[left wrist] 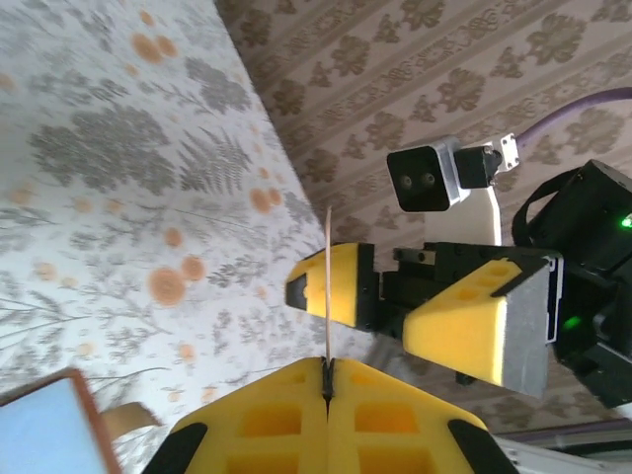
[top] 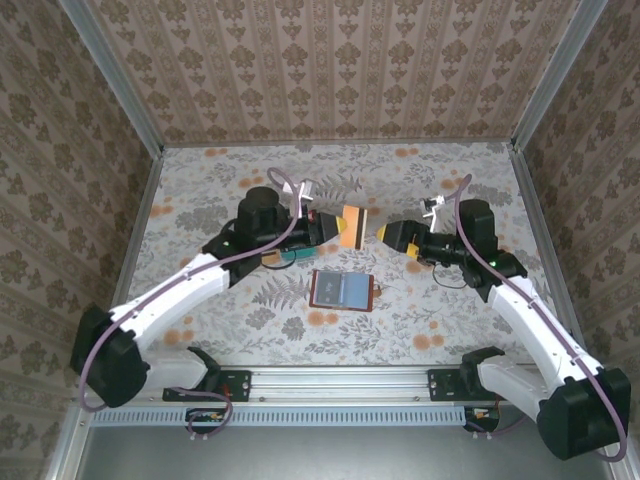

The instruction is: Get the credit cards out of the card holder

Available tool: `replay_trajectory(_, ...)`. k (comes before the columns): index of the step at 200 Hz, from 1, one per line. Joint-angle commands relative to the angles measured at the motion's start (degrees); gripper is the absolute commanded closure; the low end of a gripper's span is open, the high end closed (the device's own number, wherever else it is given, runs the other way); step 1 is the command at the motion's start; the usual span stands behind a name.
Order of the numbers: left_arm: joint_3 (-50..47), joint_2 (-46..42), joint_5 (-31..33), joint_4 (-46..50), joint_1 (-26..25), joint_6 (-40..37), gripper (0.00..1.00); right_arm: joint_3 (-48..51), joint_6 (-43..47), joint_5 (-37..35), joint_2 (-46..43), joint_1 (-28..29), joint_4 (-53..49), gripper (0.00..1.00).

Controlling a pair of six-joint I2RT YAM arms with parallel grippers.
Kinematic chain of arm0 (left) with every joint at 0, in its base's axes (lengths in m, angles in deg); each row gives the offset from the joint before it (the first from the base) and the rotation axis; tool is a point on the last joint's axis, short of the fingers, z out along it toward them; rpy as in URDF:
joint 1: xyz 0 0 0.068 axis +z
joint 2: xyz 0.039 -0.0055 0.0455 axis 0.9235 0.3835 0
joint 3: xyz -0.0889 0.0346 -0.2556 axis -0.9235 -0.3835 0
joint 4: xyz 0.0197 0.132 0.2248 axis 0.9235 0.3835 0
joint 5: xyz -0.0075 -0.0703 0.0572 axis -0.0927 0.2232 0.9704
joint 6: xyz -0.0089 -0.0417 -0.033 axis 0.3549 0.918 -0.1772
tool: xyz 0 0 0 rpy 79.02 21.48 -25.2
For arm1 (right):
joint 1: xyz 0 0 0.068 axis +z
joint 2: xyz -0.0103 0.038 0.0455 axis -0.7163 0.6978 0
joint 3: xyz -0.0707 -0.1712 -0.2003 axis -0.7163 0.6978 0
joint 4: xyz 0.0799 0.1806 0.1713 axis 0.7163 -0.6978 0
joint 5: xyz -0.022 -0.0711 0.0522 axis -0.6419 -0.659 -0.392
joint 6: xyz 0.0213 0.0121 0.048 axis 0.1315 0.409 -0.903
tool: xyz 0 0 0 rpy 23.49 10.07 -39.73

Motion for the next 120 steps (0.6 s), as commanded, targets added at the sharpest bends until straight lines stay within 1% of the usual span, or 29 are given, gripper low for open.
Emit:
replay_trajectory(1,4.1,-3.4,8.6,21.7,0.4,-17.9,1.0,-0.9,3.3,-4.8,-2.2,-0.3,-5.4,0.0)
replay_trajectory(21,5.3,-5.3,14.0,29.7,1.1,-25.0,1.0,-0.9,4.7,-7.1,-3.3,-0.1,-6.8,0.0)
replay_trajectory(62,2.2,-11.1,24.7,34.4,1.4,-39.0,1.0,-0.6,6.4,-9.1,-4.6,0.1,-7.6,0.0)
replay_trajectory(78,2.0,-12.6,26.7,36.4,1.4,-45.9,1.0,-0.5,7.2,-10.2,-5.1,0.4,-7.7,0.0)
replay_trajectory(91,2.1,-13.1,29.7,38.5,1.4,-50.9,1.0,-0.2,7.4,-10.4,-5.2,0.5,-7.2,0.0)
replay_trajectory(120,2.5,-11.9,34.1,43.9,1.4,-62.4,1.0,0.3,7.7,-11.0,-4.8,1.6,-5.9,0.0)
